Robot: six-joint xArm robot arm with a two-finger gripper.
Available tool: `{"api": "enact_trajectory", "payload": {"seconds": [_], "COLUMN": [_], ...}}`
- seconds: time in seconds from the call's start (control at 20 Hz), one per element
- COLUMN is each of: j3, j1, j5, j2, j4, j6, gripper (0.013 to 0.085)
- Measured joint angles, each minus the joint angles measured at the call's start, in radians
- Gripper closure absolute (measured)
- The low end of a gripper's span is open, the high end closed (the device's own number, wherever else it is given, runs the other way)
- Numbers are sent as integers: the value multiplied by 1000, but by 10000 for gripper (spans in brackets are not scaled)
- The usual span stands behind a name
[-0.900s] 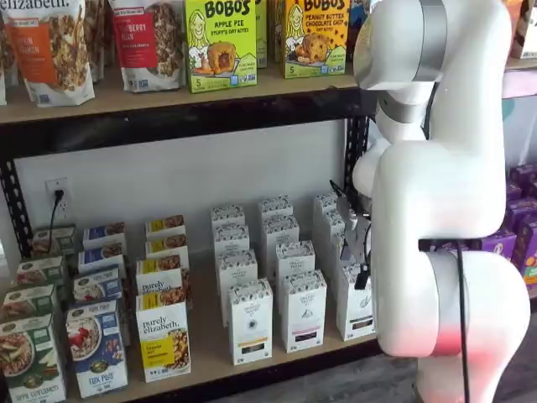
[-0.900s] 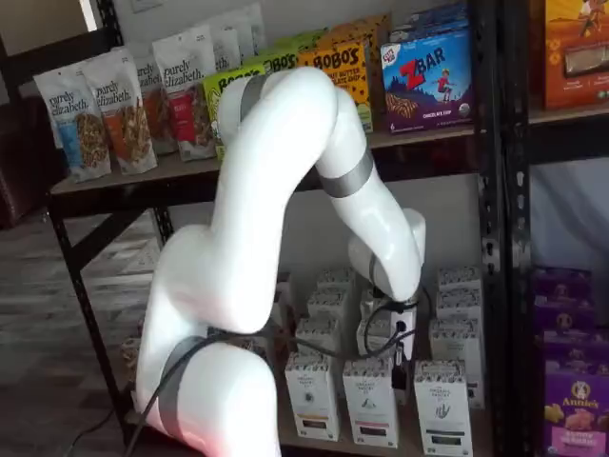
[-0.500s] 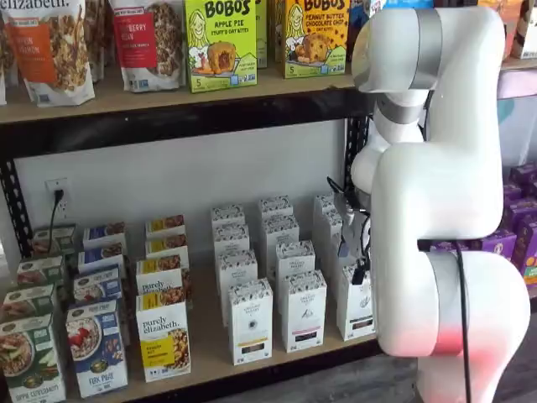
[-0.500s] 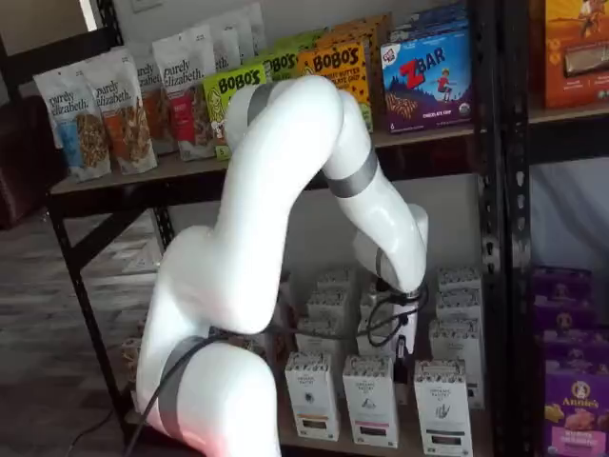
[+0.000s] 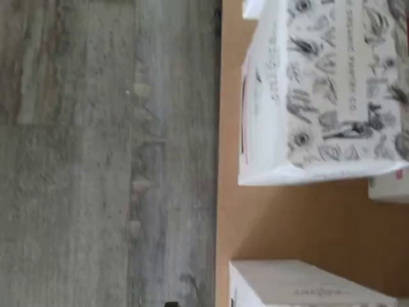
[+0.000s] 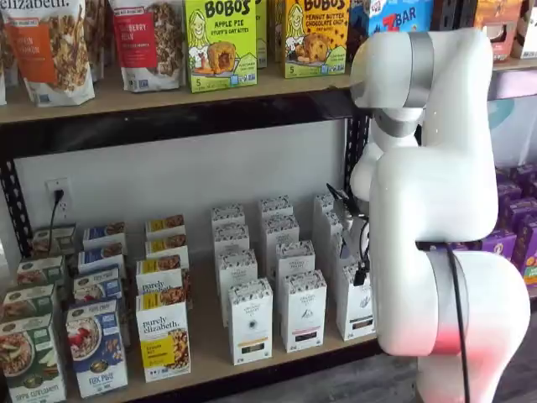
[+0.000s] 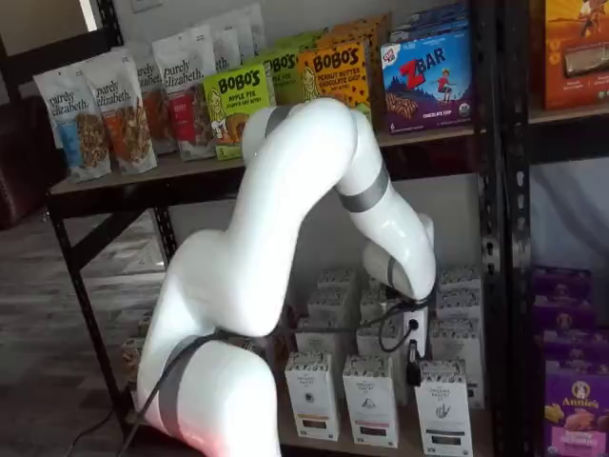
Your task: Pick up the white box with a green strip in the middle, on the bottom shelf, the sixth box from the left
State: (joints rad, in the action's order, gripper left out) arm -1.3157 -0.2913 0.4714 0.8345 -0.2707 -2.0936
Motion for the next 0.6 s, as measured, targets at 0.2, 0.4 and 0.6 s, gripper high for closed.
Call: {"api": "enact_trajectory", "payload": {"seconds": [0.2,0.4,0.6], "j3": [-78,-154,-206], "j1": [-6,-11,-12], "j5": [-2,5,7], "j2": [66,131,178], "j4": [42,95,143], "j6": [31,74,114], "gripper": [130,130,130]}}
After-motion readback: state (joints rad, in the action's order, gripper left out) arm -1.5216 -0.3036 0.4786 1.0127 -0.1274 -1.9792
